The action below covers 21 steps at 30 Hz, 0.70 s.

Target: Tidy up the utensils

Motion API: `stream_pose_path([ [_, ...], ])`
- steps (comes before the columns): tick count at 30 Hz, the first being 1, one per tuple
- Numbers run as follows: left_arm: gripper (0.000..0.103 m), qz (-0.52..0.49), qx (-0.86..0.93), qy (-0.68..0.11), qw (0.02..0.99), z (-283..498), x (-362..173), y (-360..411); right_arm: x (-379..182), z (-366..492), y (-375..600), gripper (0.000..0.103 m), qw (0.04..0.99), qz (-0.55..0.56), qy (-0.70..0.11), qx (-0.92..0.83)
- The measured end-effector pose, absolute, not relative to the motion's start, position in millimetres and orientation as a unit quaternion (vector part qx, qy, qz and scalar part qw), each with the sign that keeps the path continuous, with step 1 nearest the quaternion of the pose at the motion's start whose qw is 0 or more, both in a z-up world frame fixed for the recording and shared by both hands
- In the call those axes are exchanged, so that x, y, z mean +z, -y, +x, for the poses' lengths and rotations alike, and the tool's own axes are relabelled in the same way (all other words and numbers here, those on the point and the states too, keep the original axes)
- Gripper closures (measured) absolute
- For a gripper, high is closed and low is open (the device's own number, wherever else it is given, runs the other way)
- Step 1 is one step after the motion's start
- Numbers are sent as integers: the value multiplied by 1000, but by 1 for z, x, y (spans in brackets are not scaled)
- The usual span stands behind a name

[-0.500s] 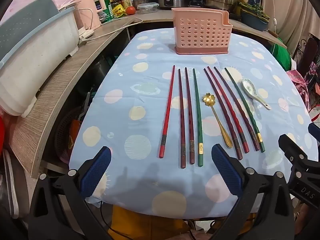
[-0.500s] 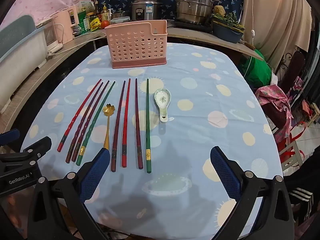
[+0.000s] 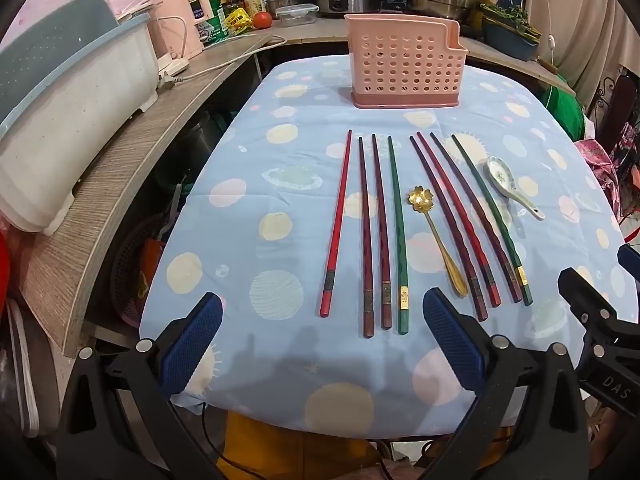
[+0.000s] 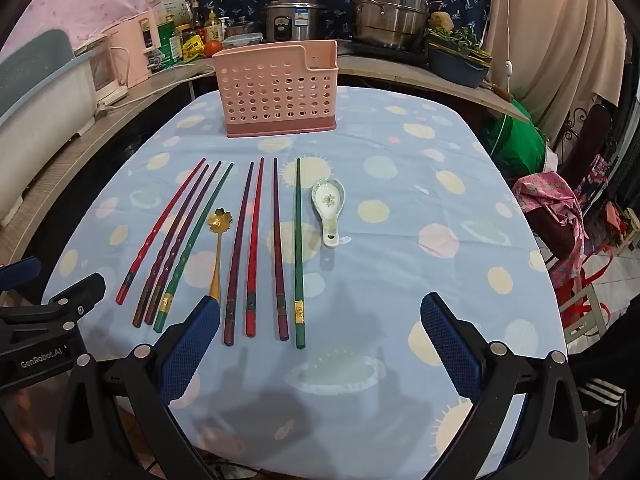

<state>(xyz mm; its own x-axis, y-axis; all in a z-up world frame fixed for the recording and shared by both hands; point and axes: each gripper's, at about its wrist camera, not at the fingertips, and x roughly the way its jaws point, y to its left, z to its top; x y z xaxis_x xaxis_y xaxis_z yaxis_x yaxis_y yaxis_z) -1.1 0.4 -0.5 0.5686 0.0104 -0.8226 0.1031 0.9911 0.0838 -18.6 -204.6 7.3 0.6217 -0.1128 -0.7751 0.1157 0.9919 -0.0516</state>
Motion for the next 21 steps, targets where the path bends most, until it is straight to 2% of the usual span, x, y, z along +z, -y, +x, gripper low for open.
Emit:
stream_pose_path([
  [21, 7, 61, -25, -465, 883, 7, -3, -4, 9, -15, 201, 7, 901, 4, -430, -64],
])
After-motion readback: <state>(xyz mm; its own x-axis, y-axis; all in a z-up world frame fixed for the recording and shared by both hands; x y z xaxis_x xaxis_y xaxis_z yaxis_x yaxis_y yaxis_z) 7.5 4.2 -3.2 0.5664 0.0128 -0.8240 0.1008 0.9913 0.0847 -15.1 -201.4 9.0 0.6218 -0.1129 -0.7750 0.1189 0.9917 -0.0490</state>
